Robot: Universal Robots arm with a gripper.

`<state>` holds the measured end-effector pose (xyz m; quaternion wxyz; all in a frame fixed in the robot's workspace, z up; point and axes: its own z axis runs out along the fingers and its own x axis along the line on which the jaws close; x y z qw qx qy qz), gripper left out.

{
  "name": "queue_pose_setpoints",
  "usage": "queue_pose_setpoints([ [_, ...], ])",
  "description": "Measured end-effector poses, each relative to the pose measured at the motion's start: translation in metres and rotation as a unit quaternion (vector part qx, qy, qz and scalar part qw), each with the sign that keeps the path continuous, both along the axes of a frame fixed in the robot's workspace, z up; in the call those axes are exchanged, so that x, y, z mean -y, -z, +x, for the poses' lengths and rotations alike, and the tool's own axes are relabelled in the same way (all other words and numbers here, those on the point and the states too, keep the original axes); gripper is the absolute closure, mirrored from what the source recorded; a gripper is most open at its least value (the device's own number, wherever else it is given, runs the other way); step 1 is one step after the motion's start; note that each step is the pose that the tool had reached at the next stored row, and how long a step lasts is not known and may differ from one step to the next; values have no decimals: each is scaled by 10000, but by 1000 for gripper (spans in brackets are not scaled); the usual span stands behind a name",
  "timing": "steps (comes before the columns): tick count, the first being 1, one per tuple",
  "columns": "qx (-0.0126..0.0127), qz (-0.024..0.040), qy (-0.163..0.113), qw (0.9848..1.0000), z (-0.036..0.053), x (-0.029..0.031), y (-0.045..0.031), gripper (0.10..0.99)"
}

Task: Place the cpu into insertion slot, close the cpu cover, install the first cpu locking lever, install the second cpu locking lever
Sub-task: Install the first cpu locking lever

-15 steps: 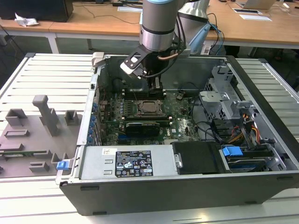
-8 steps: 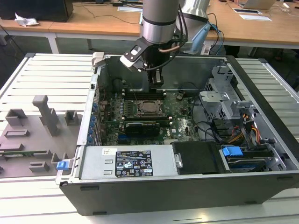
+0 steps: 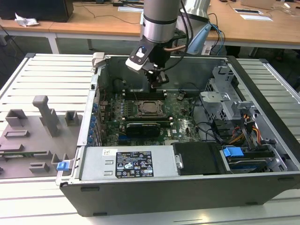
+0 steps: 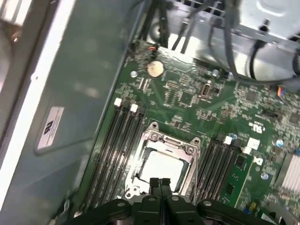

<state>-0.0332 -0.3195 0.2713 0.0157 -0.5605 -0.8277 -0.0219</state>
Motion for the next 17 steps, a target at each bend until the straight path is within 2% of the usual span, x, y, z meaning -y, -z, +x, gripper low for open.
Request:
queue_pose_setpoints([
  [1, 0, 0, -84, 10000, 0, 0, 0, 980],
  [2, 0, 0, -303, 9995, 0, 0, 0, 980],
  [3, 1, 0, -556, 9985, 0, 0, 0, 980],
  [6, 0, 0, -942, 9956, 0, 0, 0, 980],
  [7, 0, 0, -1085, 9941, 0, 0, 0, 980],
  [8, 0, 0, -1323, 9912, 0, 0, 0, 980],
  [13, 0, 0, -1877, 9822, 0, 0, 0, 980],
  [14, 0, 0, -1987, 9801, 0, 0, 0, 980],
  [17, 1, 0, -2126, 9771, 0, 0, 0, 980],
])
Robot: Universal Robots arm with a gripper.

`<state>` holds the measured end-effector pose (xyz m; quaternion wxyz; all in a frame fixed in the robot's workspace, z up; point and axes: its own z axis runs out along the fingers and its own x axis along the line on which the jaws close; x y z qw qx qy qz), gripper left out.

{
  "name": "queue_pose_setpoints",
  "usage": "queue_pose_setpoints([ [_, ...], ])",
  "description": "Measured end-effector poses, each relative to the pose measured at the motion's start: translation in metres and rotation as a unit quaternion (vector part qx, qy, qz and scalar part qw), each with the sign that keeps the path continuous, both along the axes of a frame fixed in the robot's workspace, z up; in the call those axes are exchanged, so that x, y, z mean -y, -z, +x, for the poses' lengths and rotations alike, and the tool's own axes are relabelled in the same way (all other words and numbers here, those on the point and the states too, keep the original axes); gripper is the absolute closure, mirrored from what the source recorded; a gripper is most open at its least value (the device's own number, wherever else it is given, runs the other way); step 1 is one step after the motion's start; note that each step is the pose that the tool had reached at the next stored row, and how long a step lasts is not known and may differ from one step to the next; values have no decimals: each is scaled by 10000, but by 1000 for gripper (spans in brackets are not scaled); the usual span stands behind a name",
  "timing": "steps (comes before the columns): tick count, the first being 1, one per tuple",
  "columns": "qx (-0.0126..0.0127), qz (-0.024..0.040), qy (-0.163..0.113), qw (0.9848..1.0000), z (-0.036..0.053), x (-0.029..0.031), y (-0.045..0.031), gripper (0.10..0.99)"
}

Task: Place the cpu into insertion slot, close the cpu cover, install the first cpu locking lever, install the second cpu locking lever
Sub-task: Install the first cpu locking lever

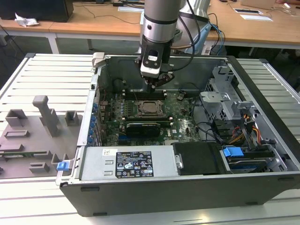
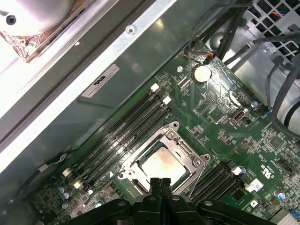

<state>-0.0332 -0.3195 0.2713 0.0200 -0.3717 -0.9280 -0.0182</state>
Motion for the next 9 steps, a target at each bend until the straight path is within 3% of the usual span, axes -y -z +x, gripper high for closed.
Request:
queue_pose_setpoints([
  [9, 0, 0, -450, 9990, 0, 0, 0, 980],
])
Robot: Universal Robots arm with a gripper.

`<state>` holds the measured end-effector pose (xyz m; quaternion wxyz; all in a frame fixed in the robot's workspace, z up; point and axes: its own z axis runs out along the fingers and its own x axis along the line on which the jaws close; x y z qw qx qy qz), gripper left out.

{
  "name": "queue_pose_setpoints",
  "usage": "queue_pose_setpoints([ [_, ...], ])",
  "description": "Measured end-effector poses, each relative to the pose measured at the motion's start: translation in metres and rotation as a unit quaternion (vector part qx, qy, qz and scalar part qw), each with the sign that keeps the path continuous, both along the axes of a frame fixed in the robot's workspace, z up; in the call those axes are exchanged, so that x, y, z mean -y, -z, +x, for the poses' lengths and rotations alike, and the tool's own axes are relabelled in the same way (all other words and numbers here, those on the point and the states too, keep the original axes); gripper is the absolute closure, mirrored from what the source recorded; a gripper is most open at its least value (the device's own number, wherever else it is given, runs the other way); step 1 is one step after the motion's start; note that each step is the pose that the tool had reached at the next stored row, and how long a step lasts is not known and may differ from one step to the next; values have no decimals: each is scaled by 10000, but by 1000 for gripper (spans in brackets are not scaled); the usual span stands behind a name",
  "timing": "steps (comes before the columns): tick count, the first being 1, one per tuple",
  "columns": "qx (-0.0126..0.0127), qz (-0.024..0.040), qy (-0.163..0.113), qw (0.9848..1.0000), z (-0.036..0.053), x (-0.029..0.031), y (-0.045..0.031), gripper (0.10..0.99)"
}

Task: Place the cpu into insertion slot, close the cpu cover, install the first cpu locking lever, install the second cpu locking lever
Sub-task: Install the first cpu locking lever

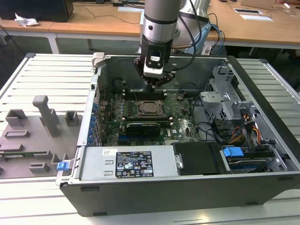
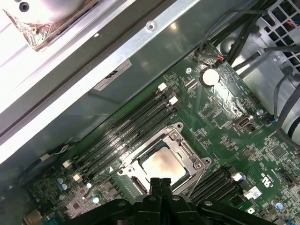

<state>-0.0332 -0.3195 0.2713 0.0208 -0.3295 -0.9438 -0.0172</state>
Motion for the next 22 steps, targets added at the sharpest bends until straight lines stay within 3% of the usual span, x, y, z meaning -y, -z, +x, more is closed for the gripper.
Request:
queue_pose_setpoints([
  [13, 0, 0, -466, 9989, 0, 0, 0, 980],
  [22, 0, 0, -764, 9971, 0, 1, 0, 980],
])
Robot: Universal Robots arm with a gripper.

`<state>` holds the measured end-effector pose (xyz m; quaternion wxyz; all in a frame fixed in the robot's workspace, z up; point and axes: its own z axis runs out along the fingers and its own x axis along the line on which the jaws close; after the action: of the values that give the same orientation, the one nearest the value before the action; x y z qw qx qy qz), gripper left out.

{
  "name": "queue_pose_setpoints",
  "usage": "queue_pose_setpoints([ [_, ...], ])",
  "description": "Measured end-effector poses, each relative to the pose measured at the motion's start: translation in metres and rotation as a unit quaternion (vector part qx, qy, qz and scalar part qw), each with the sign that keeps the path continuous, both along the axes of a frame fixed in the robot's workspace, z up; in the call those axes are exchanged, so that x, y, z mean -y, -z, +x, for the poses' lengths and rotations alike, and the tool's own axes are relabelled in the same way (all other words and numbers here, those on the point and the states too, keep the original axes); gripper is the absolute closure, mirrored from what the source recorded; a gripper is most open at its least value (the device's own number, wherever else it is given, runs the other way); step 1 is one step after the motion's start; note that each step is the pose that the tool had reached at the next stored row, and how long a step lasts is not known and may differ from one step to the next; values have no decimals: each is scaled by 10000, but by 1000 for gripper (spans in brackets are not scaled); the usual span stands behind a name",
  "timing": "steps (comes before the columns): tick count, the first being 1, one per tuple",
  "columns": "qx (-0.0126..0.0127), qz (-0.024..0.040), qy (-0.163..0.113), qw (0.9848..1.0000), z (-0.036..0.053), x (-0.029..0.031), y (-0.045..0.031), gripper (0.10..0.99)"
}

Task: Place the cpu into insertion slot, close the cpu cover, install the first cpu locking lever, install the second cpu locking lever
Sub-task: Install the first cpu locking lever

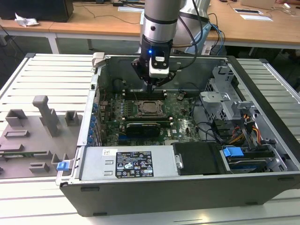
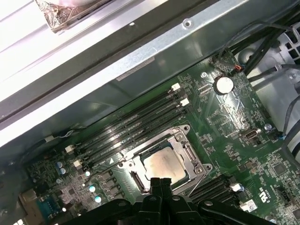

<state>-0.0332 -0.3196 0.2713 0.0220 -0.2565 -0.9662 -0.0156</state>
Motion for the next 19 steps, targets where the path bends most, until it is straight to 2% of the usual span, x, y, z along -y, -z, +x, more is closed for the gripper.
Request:
queue_pose_setpoints([
  [5, 1, 0, -271, 9996, 0, 0, 0, 980],
  [6, 12, 0, -343, 9994, 0, 0, 0, 980],
  [7, 75, -3, -438, 9990, 0, 0, 0, 980],
  [9, 151, -6, -490, 9987, -1, 1, 0, 980],
  [10, 216, -8, -530, 9984, -1, 1, 0, 980],
  [11, 242, -6, -558, 9981, 0, 2, 0, 980],
  [13, 251, -4, -629, 9977, 0, 2, 1, 980],
  [14, 251, -2, -752, 9969, -1, 2, 0, 980],
  [16, 251, 1, -844, 9961, -1, 2, 0, 980],
  [19, 251, 7, -1118, 9934, -1, 2, 0, 980],
])
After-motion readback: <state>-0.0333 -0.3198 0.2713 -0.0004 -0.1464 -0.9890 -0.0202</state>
